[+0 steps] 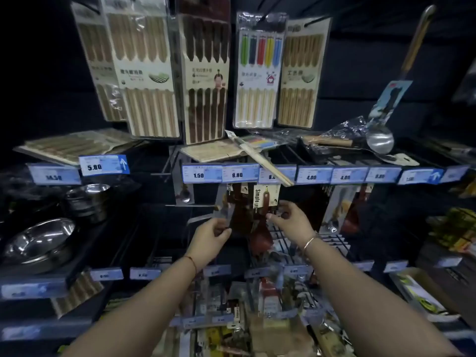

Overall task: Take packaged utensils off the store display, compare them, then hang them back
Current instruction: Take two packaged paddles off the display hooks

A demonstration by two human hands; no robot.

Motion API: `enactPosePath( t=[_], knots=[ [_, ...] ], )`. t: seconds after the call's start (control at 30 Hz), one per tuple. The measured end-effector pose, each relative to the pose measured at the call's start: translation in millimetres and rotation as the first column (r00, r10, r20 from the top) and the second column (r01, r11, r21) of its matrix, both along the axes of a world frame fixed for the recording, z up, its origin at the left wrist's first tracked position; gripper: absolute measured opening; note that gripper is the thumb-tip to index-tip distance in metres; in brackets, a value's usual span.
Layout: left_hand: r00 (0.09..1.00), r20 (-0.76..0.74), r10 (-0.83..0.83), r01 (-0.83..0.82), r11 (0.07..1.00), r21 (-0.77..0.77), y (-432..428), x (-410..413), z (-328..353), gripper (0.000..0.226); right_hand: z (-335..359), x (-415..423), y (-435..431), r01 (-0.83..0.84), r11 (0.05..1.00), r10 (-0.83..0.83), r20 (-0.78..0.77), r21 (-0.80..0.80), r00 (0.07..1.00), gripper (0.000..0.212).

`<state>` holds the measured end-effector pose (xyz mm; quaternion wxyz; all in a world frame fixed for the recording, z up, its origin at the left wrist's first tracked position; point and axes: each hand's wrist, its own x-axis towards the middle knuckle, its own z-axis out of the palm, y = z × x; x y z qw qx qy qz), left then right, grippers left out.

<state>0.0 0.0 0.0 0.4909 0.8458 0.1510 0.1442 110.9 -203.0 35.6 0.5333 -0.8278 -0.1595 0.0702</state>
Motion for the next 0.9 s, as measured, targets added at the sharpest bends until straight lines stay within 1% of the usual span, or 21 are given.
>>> enactPosePath(
  t=[0.07,0.17,0.2,0.3,0.37,0.43,0.5,0.53,0.6,0.67,0.73,0.83,0.9],
  knots=[
    [1.0,0.027,0.009,-0.008,1.0,-0.02,8.4,12.4,-3.6,0.028,-1.7,6.6,7.2,0.016,0.999,-0.016,0.006,0.049,1.0,0.059],
    [0.998,0.057,0.009,-0.008,1.0,-0.024,23.2,34.7,-11.5,0.015,-8.0,17.6,14.8,-0.025,0.993,0.024,0.012,0.112,1.0,0.039],
    [0.998,0.058,0.017,-0.015,0.999,-0.029,27.6,40.9,-13.1,0.014,-9.8,20.0,17.2,-0.043,0.989,0.043,-0.001,0.144,0.999,0.036],
    [0.995,0.072,0.067,-0.059,0.993,-0.107,40.2,63.3,-22.0,0.023,-15.5,28.6,20.2,-0.08,0.965,0.092,-0.034,0.251,0.995,0.039],
    [0.99,0.09,0.106,-0.092,0.984,-0.154,44.3,78.5,-25.1,0.027,-17.3,34.2,19.7,-0.114,0.958,0.124,-0.024,0.265,0.992,0.031],
    [0.987,0.099,0.125,-0.105,0.977,-0.185,46.2,89.5,-23.1,0.038,-20.4,39.7,17.0,-0.164,0.954,0.174,-0.018,0.25,0.985,0.022],
    [0.982,0.112,0.15,-0.131,0.978,-0.164,48.6,96.6,-20.1,0.047,-21.7,44.1,13.5,-0.19,0.953,0.2,-0.022,0.236,0.979,0.023],
    [0.979,0.122,0.164,-0.147,0.98,-0.137,48.8,98.2,-19.3,0.046,-22.0,46.8,11.1,-0.203,0.951,0.212,-0.017,0.234,0.977,0.024],
    [0.977,0.151,0.151,-0.129,0.981,-0.144,45.2,101.1,-22.1,0.037,-22.2,52.7,6.5,-0.206,0.945,0.216,-0.01,0.255,0.976,0.027],
    [0.977,0.178,0.117,-0.079,0.975,-0.205,35.8,103.2,-26.7,0.029,-22.4,57.1,3.1,-0.19,0.942,0.199,-0.006,0.278,0.98,0.03],
    [0.974,0.202,0.102,-0.047,0.965,-0.258,27.6,106.8,-29.1,0.033,-22.7,59.7,0.8,-0.185,0.94,0.193,-0.002,0.288,0.981,0.03],
    [0.969,0.224,0.099,-0.027,0.952,-0.304,21.4,111.8,-27.0,0.046,-24.7,62.1,-0.3,-0.199,0.927,0.215,-0.018,0.318,0.976,0.019],
    [0.964,0.235,0.12,-0.025,0.929,-0.37,19.6,114.7,-25.3,0.052,-24.5,62.4,-0.1,-0.206,0.921,0.227,-0.024,0.33,0.974,0.015]
  ],
)
